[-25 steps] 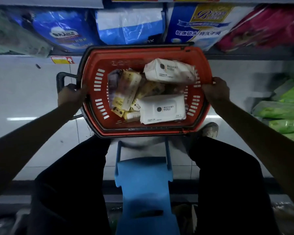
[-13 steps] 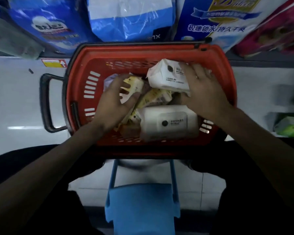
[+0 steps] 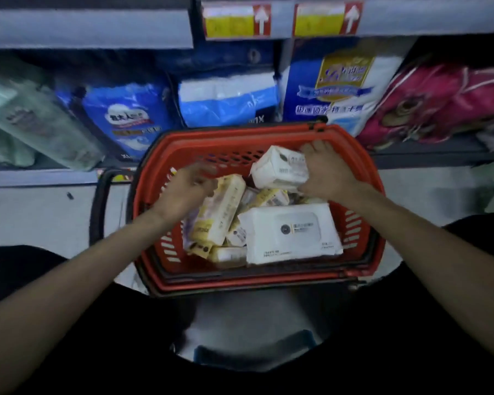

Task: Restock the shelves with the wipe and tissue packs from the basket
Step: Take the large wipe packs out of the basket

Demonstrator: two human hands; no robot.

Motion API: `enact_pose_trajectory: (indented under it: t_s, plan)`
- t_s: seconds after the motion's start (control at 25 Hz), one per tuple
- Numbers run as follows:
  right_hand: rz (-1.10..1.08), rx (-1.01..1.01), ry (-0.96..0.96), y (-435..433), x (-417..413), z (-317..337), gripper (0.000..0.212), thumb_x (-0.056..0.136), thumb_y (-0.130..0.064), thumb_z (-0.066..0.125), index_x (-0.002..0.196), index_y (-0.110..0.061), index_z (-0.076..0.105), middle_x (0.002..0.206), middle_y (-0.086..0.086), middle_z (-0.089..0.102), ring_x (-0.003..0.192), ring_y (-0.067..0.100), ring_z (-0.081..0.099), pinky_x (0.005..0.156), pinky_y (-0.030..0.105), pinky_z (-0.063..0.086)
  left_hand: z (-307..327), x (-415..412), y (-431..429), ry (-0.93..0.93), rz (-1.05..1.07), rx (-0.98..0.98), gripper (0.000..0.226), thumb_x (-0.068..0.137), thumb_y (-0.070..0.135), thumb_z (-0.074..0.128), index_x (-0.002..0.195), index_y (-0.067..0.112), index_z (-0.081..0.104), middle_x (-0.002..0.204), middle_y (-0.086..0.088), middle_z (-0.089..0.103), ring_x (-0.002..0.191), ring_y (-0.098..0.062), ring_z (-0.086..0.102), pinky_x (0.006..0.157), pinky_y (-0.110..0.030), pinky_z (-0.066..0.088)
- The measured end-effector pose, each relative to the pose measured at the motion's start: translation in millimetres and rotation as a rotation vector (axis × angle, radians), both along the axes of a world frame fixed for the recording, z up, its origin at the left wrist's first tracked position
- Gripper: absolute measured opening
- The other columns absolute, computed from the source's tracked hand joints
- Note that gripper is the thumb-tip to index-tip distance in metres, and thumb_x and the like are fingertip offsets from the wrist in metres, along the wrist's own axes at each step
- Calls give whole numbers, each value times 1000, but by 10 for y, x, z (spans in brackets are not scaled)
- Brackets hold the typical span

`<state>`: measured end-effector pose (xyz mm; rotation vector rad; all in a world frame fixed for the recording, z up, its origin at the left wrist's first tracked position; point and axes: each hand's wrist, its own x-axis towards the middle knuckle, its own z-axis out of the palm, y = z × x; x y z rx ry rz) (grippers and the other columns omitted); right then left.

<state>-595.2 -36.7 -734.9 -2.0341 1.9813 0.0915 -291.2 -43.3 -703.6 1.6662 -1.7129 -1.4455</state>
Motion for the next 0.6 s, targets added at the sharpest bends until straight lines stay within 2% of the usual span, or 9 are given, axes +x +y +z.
enact_pose_trajectory:
  t_s: [0.04, 0.12, 0.2, 0.32, 0.48, 0.6]
  plan:
    - [-24, -18, -16, 47, 3, 39, 81, 67, -35, 89, 134, -8, 53, 135, 17, 50, 126, 37, 50, 102, 47, 48, 68, -12, 36, 37, 79, 31, 15, 98, 10, 67, 113, 12, 66, 100, -19, 74, 86, -30, 70, 74, -35, 53]
    - [-35, -46, -5, 157, 61, 91, 71, 71, -35, 85, 130, -10, 56, 132, 15, 53, 125, 36, 52, 98, 47, 51, 178, -81, 74, 149, 169, 134, 19, 102, 14, 62, 119, 6, 67, 109, -20, 75, 90, -32, 74, 75, -36, 56]
    - [3, -97, 30, 152, 118, 135, 68, 72, -38, 83, 130, -13, 56, 130, 12, 54, 125, 34, 52, 96, 48, 51, 271, -196, -1, 230, 202, 225, 21, 103, 24, 62, 118, 12, 70, 109, -16, 77, 98, -33, 76, 79, -38, 61]
    - [46, -95, 54, 23, 144, 255, 77, 68, -45, 84, 135, -17, 58, 129, 9, 54, 123, 31, 51, 95, 46, 51, 278, -343, -113, 299, 211, 318, 31, 100, 39, 63, 118, 15, 70, 110, -13, 78, 99, -30, 77, 82, -41, 63]
    - [20, -92, -130, -138, 206, 450, 88, 56, -56, 87, 136, -29, 63, 115, -2, 56, 107, 21, 56, 91, 40, 50, 183, -409, -211, 297, 240, 456, 44, 99, 53, 58, 119, 15, 69, 108, -15, 77, 97, -32, 78, 76, -39, 63]
    - [34, -145, -253, -173, 352, 541, 85, 59, -53, 91, 135, -28, 63, 115, -5, 54, 105, 14, 52, 88, 33, 44, 218, -384, -310, 426, 422, 592, 58, 96, 65, 54, 121, 14, 64, 109, -17, 75, 93, -37, 78, 82, -49, 64]
